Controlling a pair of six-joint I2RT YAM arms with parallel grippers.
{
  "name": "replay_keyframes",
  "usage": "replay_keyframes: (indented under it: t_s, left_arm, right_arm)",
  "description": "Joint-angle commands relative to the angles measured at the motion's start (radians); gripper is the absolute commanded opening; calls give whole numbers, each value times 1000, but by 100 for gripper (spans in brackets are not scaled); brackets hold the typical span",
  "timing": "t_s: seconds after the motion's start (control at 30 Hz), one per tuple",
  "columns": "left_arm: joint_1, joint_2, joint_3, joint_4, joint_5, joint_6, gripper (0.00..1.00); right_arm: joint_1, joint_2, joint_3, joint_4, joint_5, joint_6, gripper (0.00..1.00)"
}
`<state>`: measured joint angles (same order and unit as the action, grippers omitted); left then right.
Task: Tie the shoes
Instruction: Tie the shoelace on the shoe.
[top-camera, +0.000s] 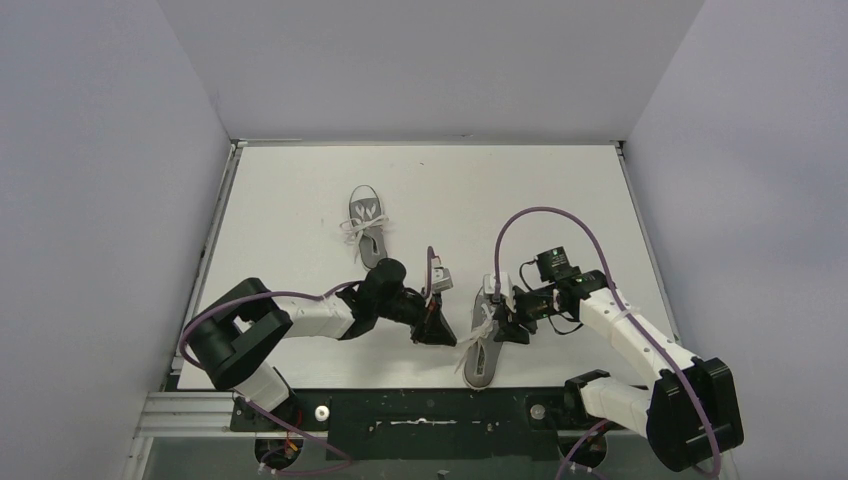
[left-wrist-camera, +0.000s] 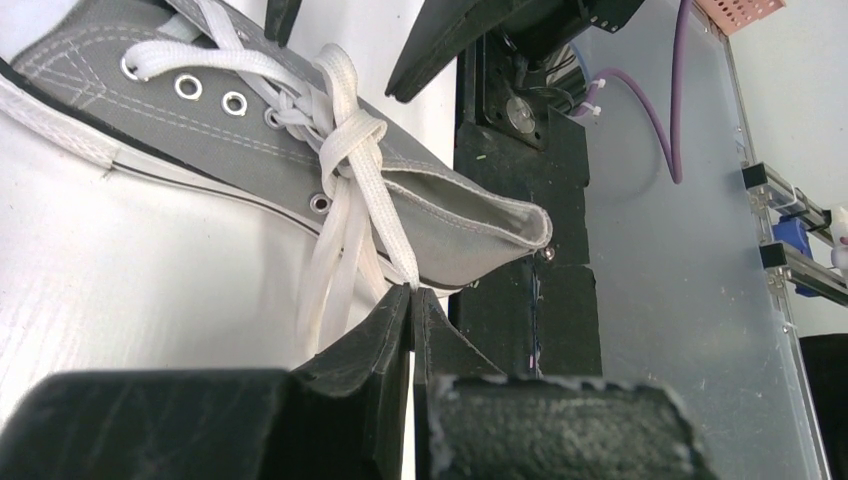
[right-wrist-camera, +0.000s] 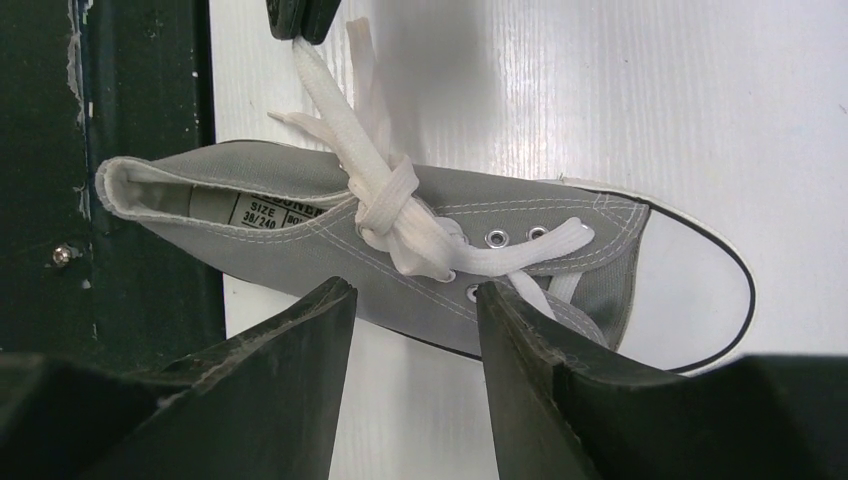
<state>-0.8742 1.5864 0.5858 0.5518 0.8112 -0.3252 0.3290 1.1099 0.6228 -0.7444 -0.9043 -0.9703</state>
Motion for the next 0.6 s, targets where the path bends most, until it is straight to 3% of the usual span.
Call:
replay_keyframes:
  t_s: [0.0,0.2,0.43,0.57]
  left_arm:
    - [4,-33,-10,29,29,13,0]
    - [3,-37,-37,46,39,8,0]
    - [-9,1,-15,83,27,-12,0]
    - [-17,24,2,94,25,-23,0]
  right_arm:
    - [-21,-3,33,68,-79,47,49]
    - [-63,-26,54,190,-92,304,49]
    - [-59,-28,216,184,216,991,57]
    - [-55,-4,269,61,299,1317,58]
